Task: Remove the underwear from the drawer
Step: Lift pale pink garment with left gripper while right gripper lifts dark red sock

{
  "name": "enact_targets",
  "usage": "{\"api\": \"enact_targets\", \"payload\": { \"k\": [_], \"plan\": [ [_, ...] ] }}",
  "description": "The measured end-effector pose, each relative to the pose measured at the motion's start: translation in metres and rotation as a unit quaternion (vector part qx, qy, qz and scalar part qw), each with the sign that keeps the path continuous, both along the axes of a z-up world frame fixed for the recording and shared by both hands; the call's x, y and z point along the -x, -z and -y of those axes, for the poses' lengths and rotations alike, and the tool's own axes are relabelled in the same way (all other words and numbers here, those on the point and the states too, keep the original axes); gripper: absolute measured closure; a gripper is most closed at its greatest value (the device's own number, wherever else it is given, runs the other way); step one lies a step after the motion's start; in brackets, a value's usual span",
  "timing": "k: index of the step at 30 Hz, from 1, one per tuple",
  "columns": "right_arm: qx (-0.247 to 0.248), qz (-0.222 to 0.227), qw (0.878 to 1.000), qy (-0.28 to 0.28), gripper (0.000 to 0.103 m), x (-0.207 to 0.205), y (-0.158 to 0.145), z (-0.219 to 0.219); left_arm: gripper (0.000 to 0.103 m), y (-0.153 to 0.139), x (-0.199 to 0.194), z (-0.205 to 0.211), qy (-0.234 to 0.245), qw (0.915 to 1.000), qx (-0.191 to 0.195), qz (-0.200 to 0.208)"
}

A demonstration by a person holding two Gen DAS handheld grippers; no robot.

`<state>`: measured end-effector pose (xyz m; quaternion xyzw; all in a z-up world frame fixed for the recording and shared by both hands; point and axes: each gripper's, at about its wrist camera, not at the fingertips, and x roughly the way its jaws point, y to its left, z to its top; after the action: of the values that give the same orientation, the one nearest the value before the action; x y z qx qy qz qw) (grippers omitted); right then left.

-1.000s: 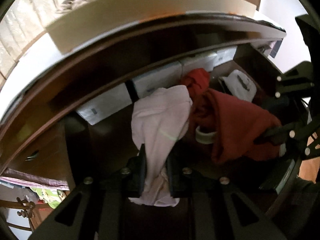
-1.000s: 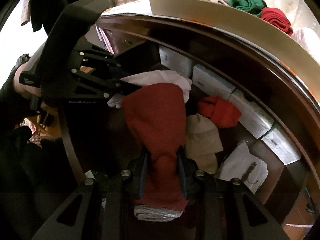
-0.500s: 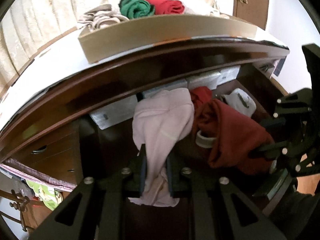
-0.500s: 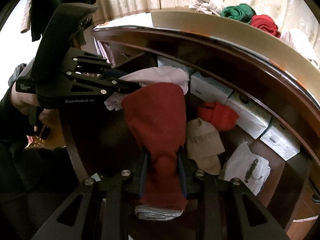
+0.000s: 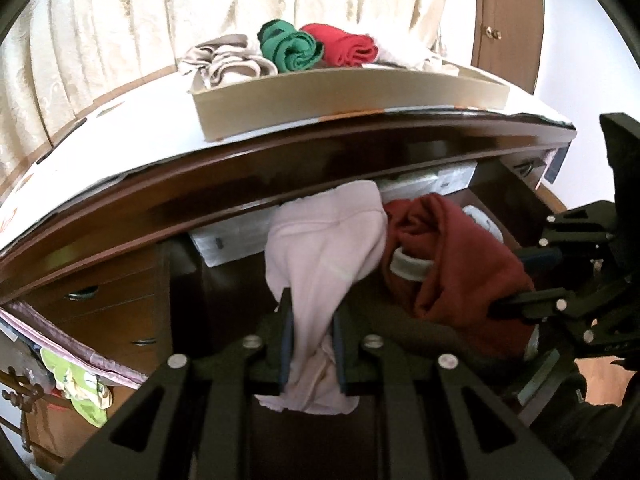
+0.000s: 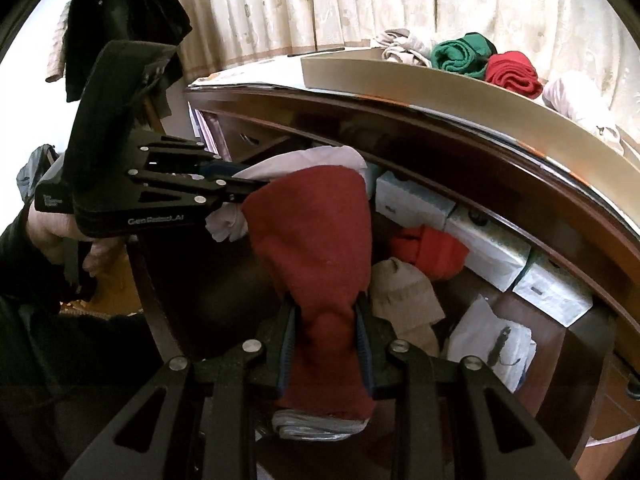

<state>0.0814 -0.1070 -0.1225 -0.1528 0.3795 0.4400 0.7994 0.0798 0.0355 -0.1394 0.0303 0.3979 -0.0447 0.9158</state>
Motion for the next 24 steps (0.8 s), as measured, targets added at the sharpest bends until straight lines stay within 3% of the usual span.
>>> {"api": "enact_targets", "payload": {
  "k": [9,24],
  "plan": [
    [-0.011,0.004,1.0,0.008,0.074,0.001,-0.001,0.004,0.089,0.003,0.007,0.006,0.0,0.9998,0.018,0.01],
    [-0.05,0.014,0.999,0.016,0.074,0.005,-0.016,0.012,0.089,-0.022,0.022,0.009,-0.002,0.9979,0.039,0.052]
  ]
}}
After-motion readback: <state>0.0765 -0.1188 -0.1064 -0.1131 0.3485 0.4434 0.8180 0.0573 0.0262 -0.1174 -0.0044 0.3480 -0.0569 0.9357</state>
